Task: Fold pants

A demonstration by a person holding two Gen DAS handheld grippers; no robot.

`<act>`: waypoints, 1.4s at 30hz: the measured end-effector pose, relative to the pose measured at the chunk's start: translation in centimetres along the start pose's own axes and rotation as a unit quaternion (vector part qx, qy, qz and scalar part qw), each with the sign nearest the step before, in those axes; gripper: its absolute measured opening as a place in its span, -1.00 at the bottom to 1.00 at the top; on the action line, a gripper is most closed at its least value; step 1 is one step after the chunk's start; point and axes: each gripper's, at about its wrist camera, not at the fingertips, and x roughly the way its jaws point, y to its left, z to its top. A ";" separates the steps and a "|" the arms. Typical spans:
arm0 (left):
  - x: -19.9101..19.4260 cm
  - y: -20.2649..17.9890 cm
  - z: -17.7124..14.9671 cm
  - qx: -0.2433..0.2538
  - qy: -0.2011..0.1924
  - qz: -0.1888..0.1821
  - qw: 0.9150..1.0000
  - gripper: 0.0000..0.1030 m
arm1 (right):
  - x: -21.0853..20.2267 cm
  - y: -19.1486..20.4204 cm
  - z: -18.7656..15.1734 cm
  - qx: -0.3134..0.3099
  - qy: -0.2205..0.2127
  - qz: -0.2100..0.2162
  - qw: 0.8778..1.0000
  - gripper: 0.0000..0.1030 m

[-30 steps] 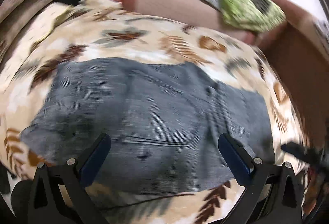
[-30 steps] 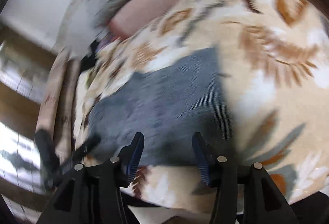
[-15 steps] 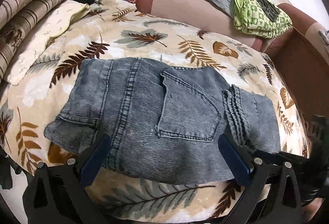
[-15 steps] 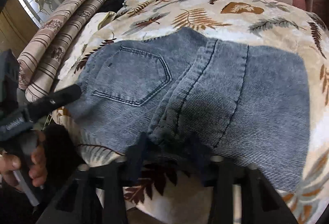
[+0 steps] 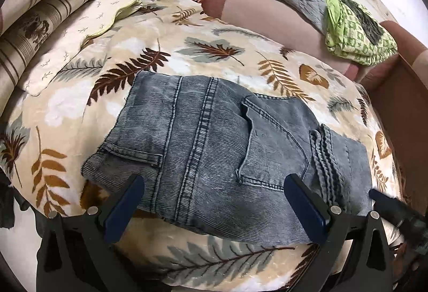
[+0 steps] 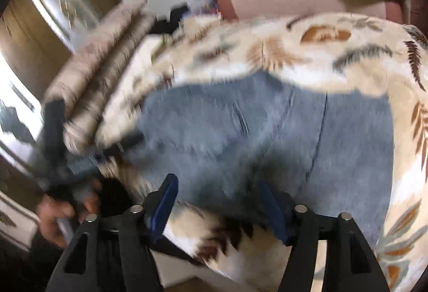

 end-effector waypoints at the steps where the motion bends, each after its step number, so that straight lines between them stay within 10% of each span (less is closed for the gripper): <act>1: -0.1 -0.1 0.0 0.002 -0.002 0.001 1.000 1.00 | -0.1 -0.2 0.4 0.006 -0.013 -0.002 1.000 0.50; 3: -0.4 -0.3 0.0 0.008 -0.008 0.009 1.000 1.00 | 1.2 -1.4 0.6 0.032 -0.020 -0.014 0.999 0.54; 6: -0.4 -0.3 0.0 0.013 -0.005 0.018 1.000 1.00 | 7.1 -4.6 -1.8 0.078 0.089 0.000 0.993 0.55; 20: -0.1 -0.2 -0.2 0.018 0.002 0.035 0.999 1.00 | 5.2 -2.8 -1.2 0.049 0.071 -0.024 0.996 0.55; 25: 0.4 -0.2 -0.2 0.013 0.009 0.035 0.999 1.00 | 2.1 -1.7 0.5 0.038 0.003 -0.009 0.999 0.55; 29: 0.5 -0.6 -0.4 0.024 0.013 0.035 0.999 1.00 | 6.4 -4.0 -1.2 0.085 0.083 0.021 0.993 0.56; 38: 0.7 -0.5 -0.3 0.023 0.017 0.042 0.999 1.00 | 3.6 -3.0 -0.1 0.073 0.026 0.018 0.997 0.56; 42: 0.6 -0.9 -0.4 0.030 0.018 0.039 0.999 1.00 | 6.5 -3.8 -1.6 0.060 0.069 0.006 0.996 0.57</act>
